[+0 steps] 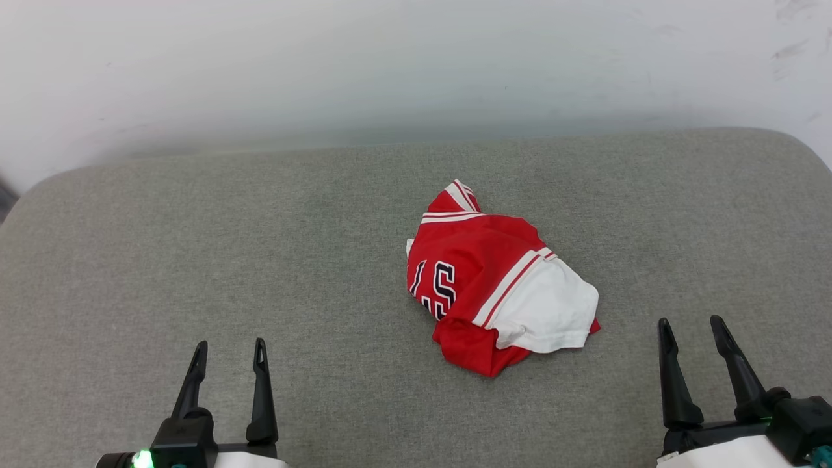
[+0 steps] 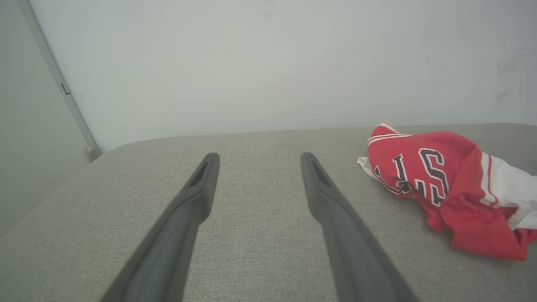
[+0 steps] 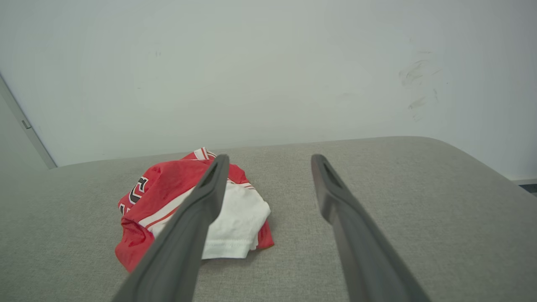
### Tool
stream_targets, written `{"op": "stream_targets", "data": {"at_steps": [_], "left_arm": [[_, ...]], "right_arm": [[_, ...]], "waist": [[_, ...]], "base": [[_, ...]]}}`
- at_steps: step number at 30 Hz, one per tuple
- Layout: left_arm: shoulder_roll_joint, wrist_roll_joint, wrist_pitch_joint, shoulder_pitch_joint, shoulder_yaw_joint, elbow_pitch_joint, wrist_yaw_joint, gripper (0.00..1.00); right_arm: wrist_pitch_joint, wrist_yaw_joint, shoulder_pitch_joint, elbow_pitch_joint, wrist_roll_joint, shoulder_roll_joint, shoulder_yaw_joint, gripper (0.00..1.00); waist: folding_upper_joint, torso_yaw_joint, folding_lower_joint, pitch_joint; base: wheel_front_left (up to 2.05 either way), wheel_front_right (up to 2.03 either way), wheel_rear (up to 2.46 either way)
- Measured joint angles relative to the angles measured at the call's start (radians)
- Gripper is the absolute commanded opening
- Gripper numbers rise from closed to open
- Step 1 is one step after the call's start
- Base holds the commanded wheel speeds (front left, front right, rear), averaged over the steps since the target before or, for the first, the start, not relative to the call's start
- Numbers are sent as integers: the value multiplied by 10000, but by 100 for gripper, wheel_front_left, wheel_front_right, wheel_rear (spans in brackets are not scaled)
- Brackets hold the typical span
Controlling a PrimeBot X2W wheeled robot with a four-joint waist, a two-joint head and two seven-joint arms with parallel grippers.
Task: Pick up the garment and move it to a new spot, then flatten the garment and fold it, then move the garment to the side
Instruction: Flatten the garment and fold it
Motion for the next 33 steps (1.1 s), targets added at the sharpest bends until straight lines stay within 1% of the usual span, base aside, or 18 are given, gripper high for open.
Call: {"op": "stream_targets", "data": {"at_steps": [9,13,17,22,24,27,29,31,33], "left_arm": [[-173,167,0,58,180,58,-190,100],[-230,196,0,74,249,33,-198,100],[-286,259,0,63,307,-35,-205,100],[-332,299,0,-105,318,-79,-228,100],[-343,330,0,-199,324,-88,-238,100],[-353,339,0,-313,324,-88,-242,100],[-366,351,0,-381,320,-90,-255,100],[-376,351,0,-403,328,-92,-274,100],[-384,353,0,-449,326,-96,-278,100]], "right_arm": [[0,0,-5,-2,-4,0,-38,100],[0,0,-269,-142,-111,0,-138,100],[0,0,-1219,-284,-435,0,-299,100],[0,0,-2965,-516,-892,-44,-393,100],[0,2,-3704,-395,-899,-420,-163,100],[0,2,-4753,123,-876,-1241,460,100],[-2,0,-5459,732,-782,-1850,1106,100],[19,2,-6094,1651,-541,-2468,1918,100],[531,2,-6771,2353,-117,-3033,2805,100]], "waist": [[0,6,0,-16],[0,-1,0,2],[0,-52,0,139],[0,-91,0,397],[0,-85,0,511],[0,-64,0,662],[0,-34,0,745],[0,2,0,821],[0,39,0,903]], "base": [[0,0,0],[0,0,0],[0,0,0],[0,0,0],[0,0,0],[0,0,0],[0,0,0],[0,0,0],[0,0,0]]}}
